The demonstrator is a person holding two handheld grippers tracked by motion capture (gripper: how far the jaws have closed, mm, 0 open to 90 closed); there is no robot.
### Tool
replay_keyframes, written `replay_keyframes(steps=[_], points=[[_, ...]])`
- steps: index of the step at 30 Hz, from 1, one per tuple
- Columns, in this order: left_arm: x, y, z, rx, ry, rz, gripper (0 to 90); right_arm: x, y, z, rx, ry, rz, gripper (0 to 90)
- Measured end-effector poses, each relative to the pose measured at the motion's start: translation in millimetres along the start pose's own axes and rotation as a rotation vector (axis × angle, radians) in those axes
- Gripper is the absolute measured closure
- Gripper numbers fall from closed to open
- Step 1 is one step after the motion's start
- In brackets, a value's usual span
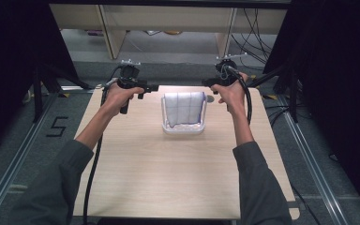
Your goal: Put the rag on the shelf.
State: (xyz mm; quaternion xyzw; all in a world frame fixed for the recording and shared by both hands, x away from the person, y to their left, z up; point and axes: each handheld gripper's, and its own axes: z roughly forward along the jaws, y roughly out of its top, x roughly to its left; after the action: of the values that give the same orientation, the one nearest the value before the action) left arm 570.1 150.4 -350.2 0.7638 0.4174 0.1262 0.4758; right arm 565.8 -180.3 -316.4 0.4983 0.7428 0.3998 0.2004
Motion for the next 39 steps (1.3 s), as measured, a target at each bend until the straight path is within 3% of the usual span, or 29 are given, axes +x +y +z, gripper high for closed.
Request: replay_keyframes(steps=[8,13,14,17,22,23,24,30,32,33,34,39], points=[[-4.5,-14.9,-16.1,0.008,-0.009,0.019,32.2,5.2,-10.1,-9.7,-0.009,0.021,-0.043,33.6],[-12.3,-24.1,-23.2,0.002,-0.019,0.031,31.9,9.8,-14.1,-17.4,-0.014,0.037,-0.031,33.6],[-13.5,-25.8,-24.4,0.004,-0.028,0.033,31.3,8.5,-14.8,-17.3,-0.021,0.035,-0.052,33.6],[-17.7,-30.9,-28.9,-0.007,-0.047,0.037,31.3,9.8,-17.7,-20.5,-0.019,0.035,-0.034,33.6],[-23.8,-39.2,-35.2,-0.018,-0.057,0.044,31.1,10.0,-23.0,-25.3,-0.020,0.039,-0.048,33.5],[-25.0,-40.2,-36.0,-0.021,-0.059,0.042,31.1,10.0,-24.0,-26.1,-0.030,0.049,-0.069,33.4],[-26.1,-41.5,-36.9,-0.023,-0.068,0.045,31.1,11.8,-25.1,-27.4,-0.025,0.051,-0.050,33.5],[-33.3,-49.0,-40.8,-0.026,-0.091,0.055,31.0,14.4,-33.2,-31.4,-0.035,0.062,-0.072,33.1],[-34.6,-51.0,-41.9,-0.029,-0.089,0.054,30.9,15.7,-35.7,-33.6,-0.033,0.070,-0.058,33.1],[-35.5,-52.3,-42.3,-0.035,-0.090,0.053,30.9,14.8,-36.8,-33.9,-0.041,0.064,-0.079,33.1],[-36.2,-53.5,-43.2,-0.033,-0.097,0.053,30.8,16.0,-38.2,-36.2,-0.029,0.063,-0.058,33.1],[-42.5,-59.9,-46.4,-0.037,-0.114,0.051,29.9,17.0,-44.9,-39.1,-0.041,0.068,-0.045,32.9]])
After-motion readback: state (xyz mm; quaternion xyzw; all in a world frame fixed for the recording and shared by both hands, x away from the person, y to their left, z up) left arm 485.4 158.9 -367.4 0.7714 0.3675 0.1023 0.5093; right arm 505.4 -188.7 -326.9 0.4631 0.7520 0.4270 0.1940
